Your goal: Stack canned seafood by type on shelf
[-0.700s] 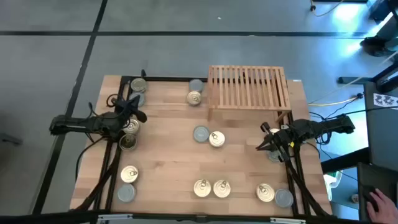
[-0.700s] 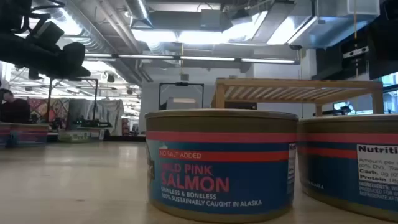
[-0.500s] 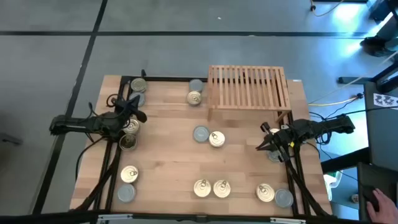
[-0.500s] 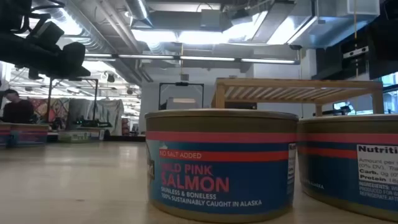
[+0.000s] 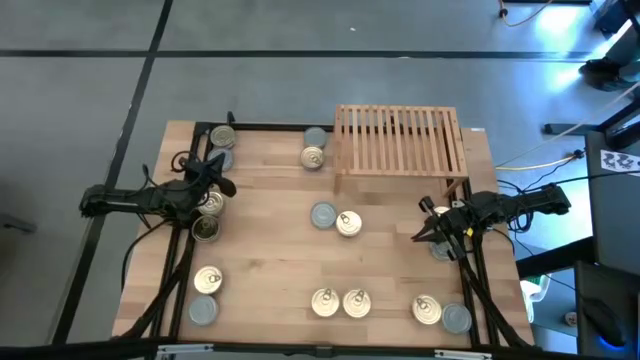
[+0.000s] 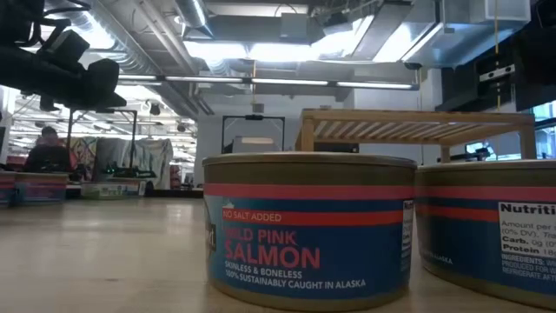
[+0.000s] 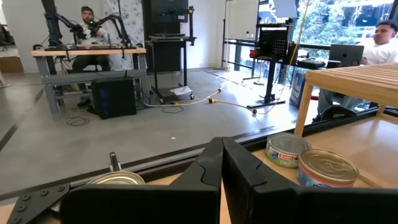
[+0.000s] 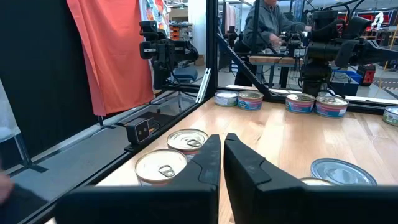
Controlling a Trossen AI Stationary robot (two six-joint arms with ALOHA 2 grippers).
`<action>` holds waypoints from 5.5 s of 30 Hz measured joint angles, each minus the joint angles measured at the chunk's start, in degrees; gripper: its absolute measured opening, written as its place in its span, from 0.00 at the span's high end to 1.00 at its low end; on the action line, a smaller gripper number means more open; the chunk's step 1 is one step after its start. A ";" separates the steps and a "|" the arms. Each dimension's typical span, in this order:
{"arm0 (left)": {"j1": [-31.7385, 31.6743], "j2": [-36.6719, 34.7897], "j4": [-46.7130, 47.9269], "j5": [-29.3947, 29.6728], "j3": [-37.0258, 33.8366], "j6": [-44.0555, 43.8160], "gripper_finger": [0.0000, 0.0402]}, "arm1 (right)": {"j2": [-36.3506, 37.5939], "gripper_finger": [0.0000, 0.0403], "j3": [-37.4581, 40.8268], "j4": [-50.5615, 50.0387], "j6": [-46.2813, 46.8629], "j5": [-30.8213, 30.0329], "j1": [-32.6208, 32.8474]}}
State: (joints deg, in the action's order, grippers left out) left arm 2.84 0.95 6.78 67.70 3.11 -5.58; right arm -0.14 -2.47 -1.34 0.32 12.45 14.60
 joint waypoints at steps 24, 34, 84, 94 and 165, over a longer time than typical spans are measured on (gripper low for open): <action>-0.01 0.00 -0.10 -0.07 -0.02 -8.65 1.00 | 0.01 0.95 0.01 0.17 0.00 0.02 -0.01; 0.00 -0.06 -0.15 1.22 -0.02 -26.87 1.00 | 0.02 0.95 0.16 1.42 2.06 0.04 0.01; 2.84 78.89 -36.35 -47.12 33.93 -4.37 1.00 | -0.01 0.95 -0.02 1.66 9.88 -29.66 0.00; 0.35 96.38 -35.71 -55.76 42.00 0.73 1.00 | -0.54 0.95 -0.04 1.09 10.20 -29.36 0.01; 0.39 105.58 -24.58 -57.21 57.50 1.38 0.41 | -16.64 0.95 0.01 7.95 10.74 -31.35 0.01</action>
State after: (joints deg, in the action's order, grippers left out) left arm 3.22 106.52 -17.80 10.49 60.61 -4.20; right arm -16.78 -2.46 6.61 11.06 -18.89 14.61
